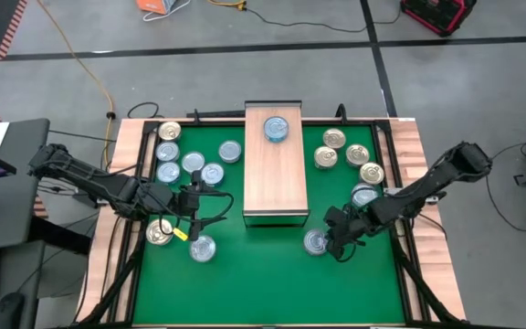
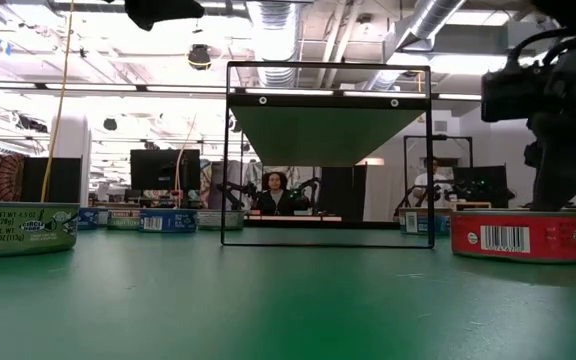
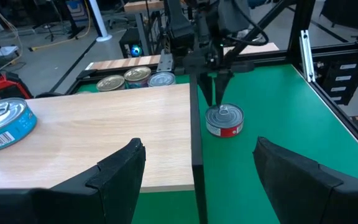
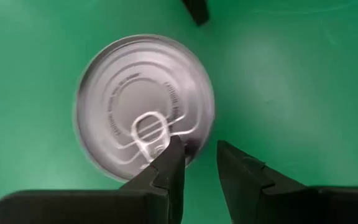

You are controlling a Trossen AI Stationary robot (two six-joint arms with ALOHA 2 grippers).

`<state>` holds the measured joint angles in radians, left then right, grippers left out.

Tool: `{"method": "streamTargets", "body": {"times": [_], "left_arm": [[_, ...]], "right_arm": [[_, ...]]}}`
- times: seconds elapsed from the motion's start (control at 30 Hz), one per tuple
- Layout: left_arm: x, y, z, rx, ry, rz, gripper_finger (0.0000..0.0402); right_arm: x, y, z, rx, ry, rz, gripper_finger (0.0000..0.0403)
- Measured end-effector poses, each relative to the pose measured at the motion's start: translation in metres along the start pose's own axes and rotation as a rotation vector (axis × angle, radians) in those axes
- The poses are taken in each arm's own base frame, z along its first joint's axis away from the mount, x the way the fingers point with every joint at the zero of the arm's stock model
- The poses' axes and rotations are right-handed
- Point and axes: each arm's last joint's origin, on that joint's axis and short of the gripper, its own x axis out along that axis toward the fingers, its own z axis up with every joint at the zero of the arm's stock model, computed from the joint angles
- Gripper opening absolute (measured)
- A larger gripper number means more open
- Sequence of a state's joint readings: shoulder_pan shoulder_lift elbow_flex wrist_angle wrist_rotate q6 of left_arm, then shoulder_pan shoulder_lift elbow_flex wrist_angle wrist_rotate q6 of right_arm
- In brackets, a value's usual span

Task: Stack canned seafood by type on shelf
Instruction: Stack the red tuna can on top of the light blue tuna can on the shelf

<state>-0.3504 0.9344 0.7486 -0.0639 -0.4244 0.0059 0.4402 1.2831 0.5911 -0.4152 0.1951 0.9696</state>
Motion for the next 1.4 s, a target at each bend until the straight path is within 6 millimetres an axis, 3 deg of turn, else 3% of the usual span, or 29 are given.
{"method": "streamTargets", "body": {"times": [0.13,0.4,0.67,0.93,1.17,1.3,1.4], "left_arm": [[0.0,0.0,0.0,0.0,-0.001,0.0,0.0288],[0.0,0.0,0.0,0.0,-0.001,0.0,0.0288],[0.0,0.0,0.0,0.0,0.0,0.0,0.0288],[0.0,0.0,0.0,0.001,0.001,0.0,0.0288],[0.0,0.0,0.0,0.001,0.005,0.0,0.0288],[0.0,0.0,-0.001,0.0,0.006,0.0,0.0288],[0.0,0.0,-0.001,0.001,0.008,0.001,0.0288]], "right_arm": [[0.001,-0.006,0.003,0.055,0.022,-0.027,0.0101],[0.0,-0.015,0.003,0.163,0.056,-0.105,0.0014],[0.0,-0.032,0.002,0.229,0.069,-0.26,0.0046],[0.0,-0.043,0.006,0.257,0.089,-0.329,0.003],[0.003,-0.055,0.006,0.266,0.18,-0.315,0.0025],[-0.008,-0.057,0.014,0.254,0.147,-0.263,0.0036],[-0.022,-0.046,0.021,0.189,0.104,-0.187,0.0038]]}}
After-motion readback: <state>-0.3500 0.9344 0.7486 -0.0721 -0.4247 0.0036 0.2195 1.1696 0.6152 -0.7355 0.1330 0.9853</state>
